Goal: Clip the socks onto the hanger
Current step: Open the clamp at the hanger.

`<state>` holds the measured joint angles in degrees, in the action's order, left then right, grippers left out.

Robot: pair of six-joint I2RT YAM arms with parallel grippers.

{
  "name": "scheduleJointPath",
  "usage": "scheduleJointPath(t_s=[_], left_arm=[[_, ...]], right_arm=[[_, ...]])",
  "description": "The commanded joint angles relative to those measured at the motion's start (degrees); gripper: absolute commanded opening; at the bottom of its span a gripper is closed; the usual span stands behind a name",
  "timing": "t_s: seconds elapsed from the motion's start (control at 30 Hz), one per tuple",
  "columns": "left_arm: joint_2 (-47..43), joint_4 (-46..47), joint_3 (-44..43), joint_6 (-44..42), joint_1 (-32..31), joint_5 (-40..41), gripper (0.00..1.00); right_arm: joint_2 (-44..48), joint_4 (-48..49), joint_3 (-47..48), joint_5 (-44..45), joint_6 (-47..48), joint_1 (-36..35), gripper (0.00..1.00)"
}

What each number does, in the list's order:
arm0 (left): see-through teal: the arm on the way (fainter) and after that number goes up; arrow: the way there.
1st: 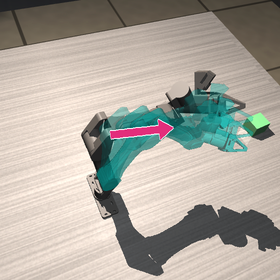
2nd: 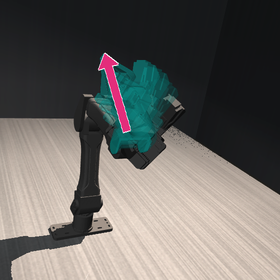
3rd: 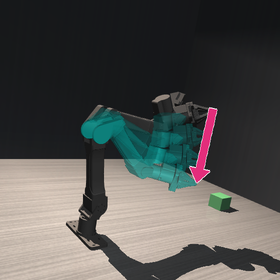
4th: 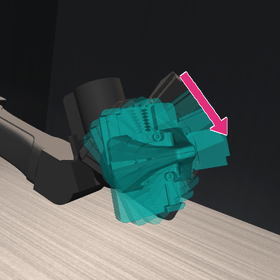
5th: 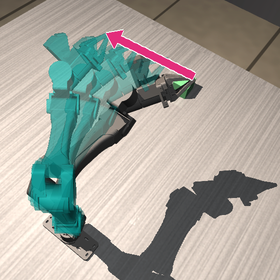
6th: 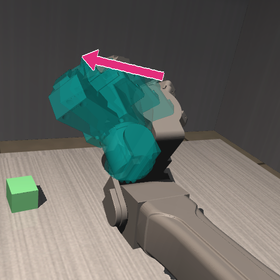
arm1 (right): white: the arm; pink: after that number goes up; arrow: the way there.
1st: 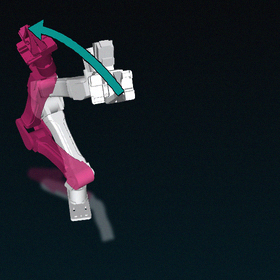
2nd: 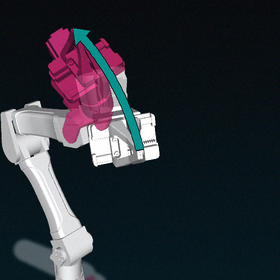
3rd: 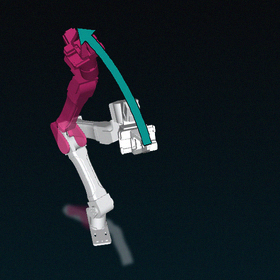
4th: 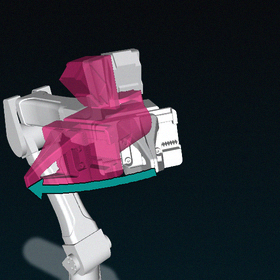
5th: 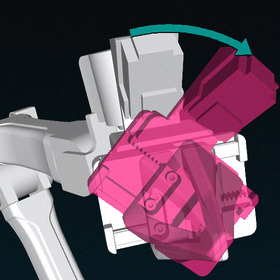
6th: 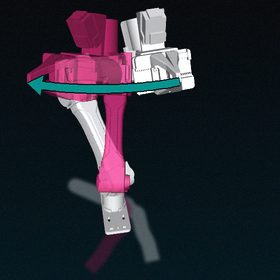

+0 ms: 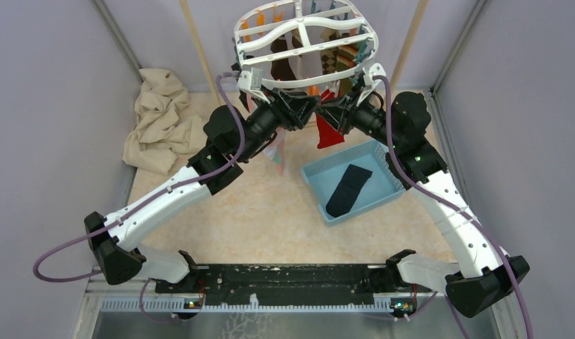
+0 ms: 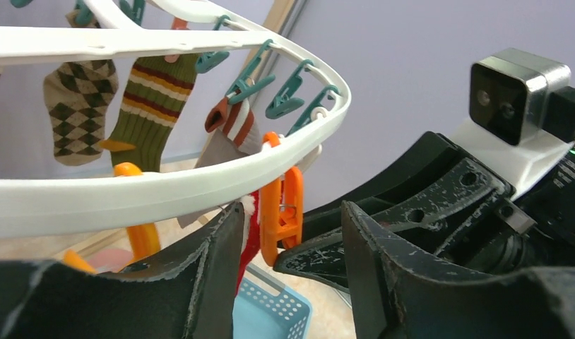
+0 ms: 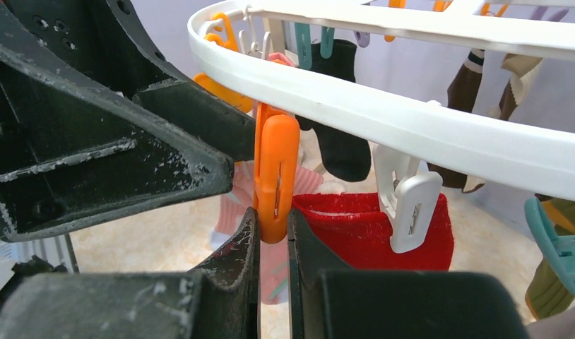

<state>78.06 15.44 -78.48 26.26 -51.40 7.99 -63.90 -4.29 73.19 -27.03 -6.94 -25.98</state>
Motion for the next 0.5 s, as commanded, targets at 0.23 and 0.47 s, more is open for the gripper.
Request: scheduleJointPath(t_s=[0.23, 0.47], left_arm=[[2.2, 0.6, -1.3, 3.0, -0.4, 7.3, 0.6], [4.5, 0.9, -3.4, 3.5, -0.4, 7.1, 0.59]], right_arm=[[0.3, 1.1, 1.8, 3.9, 3.7, -1.4, 0.0], [-1.5, -1.2, 3.3, 8.3, 6.7, -4.1, 0.0]])
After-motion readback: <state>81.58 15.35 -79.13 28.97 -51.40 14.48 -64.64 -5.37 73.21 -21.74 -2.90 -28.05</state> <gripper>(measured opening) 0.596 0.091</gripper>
